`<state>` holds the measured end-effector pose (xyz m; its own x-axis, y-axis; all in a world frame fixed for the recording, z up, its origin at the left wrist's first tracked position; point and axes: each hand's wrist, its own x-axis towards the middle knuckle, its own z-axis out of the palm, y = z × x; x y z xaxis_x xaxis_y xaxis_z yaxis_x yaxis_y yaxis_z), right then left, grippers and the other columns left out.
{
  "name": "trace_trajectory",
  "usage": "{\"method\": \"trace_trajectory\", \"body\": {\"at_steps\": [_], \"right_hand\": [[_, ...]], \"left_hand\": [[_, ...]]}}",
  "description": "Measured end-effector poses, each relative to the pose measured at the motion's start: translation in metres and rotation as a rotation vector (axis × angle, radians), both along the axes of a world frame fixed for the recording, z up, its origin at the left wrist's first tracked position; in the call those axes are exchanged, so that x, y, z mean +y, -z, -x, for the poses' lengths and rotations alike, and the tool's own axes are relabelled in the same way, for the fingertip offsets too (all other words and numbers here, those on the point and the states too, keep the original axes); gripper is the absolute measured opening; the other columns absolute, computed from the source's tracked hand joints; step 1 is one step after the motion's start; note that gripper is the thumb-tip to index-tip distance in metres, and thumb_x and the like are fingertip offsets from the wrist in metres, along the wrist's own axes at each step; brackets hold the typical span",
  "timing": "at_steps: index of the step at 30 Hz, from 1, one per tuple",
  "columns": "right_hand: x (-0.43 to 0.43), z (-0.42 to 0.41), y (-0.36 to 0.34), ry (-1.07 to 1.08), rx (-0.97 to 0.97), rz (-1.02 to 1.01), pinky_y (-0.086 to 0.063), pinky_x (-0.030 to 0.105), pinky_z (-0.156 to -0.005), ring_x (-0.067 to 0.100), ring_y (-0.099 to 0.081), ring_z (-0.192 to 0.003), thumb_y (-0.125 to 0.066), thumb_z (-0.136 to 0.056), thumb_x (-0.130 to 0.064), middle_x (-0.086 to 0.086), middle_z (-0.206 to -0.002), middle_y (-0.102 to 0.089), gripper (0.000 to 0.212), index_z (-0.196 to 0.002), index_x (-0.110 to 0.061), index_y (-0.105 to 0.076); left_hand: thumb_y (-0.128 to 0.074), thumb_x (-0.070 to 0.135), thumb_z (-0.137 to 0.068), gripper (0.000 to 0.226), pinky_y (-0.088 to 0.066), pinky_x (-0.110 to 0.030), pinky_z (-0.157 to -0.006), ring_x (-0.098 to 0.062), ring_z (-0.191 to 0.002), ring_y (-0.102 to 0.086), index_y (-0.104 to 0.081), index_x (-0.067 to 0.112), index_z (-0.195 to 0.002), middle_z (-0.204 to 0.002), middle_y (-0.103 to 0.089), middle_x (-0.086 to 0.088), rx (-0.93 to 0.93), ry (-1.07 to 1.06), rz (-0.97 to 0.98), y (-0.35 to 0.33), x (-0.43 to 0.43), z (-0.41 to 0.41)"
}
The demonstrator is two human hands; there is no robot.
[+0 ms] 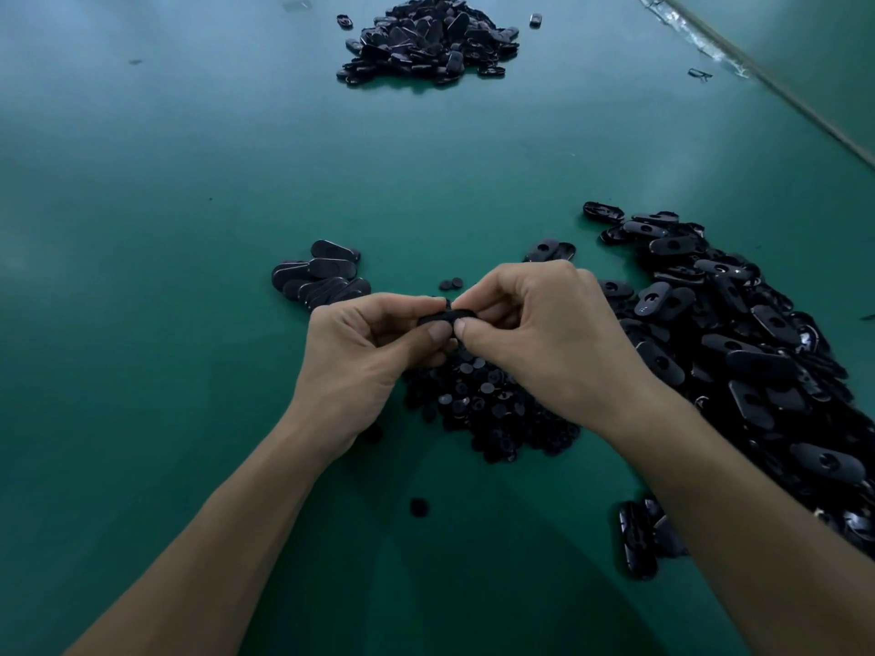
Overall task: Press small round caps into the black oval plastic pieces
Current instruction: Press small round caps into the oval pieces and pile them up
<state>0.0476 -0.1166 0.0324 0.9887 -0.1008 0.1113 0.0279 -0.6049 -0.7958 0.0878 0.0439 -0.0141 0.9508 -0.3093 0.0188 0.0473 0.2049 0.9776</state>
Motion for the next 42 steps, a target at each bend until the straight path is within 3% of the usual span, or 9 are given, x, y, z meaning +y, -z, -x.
{"method": "trace_trajectory", "body": {"at_steps": [7, 19, 25, 42], "right_hand": [[0.0036, 0.0038, 0.0008, 0.035, 0.017, 0.002, -0.057, 0.021, -0.068, -0.002, -0.068, -0.067, -0.073, -0.079, -0.014, -0.01, -0.068, -0.073, 0.008, -0.084, -0.02, -0.076], [-0.0047, 0.0032, -0.0018, -0.048, 0.038, 0.016, -0.051, 0.009, -0.063, -0.008, -0.067, -0.066, -0.074, -0.082, -0.008, -0.015, -0.069, -0.073, 0.016, -0.084, -0.024, -0.079], [-0.005, 0.0015, -0.0016, -0.041, 0.042, -0.021, -0.054, 0.012, -0.068, -0.008, -0.068, -0.069, -0.075, -0.083, -0.01, -0.014, -0.072, -0.074, 0.017, -0.085, -0.026, -0.078], [-0.002, 0.0007, -0.0054, -0.048, 0.043, -0.048, -0.05, 0.008, -0.062, -0.008, -0.067, -0.064, -0.074, -0.082, -0.009, -0.016, -0.068, -0.073, 0.016, -0.083, -0.024, -0.076]], "left_hand": [[-0.078, 0.008, -0.066, 0.011, -0.057, -0.02, -0.06, -0.012, -0.06, -0.071, -0.079, 0.016, -0.074, -0.07, -0.075, -0.006, -0.019, -0.018, -0.01, -0.0011, 0.0007, 0.0014], [-0.08, 0.011, -0.067, 0.01, -0.057, -0.021, -0.058, -0.016, -0.06, -0.072, -0.076, 0.013, -0.077, -0.068, -0.075, -0.009, -0.077, -0.012, -0.075, -0.0012, 0.0008, 0.0029], [-0.078, 0.012, -0.069, 0.013, -0.057, -0.021, -0.062, -0.015, -0.064, -0.073, -0.08, 0.019, -0.079, -0.073, -0.076, -0.008, -0.054, 0.022, -0.034, 0.0, 0.0027, 0.0005], [-0.078, 0.011, -0.069, 0.011, -0.056, -0.02, -0.059, -0.015, -0.06, -0.072, -0.078, 0.016, -0.079, -0.07, -0.075, -0.009, -0.06, 0.021, -0.007, -0.0012, 0.0039, 0.0007]]}}
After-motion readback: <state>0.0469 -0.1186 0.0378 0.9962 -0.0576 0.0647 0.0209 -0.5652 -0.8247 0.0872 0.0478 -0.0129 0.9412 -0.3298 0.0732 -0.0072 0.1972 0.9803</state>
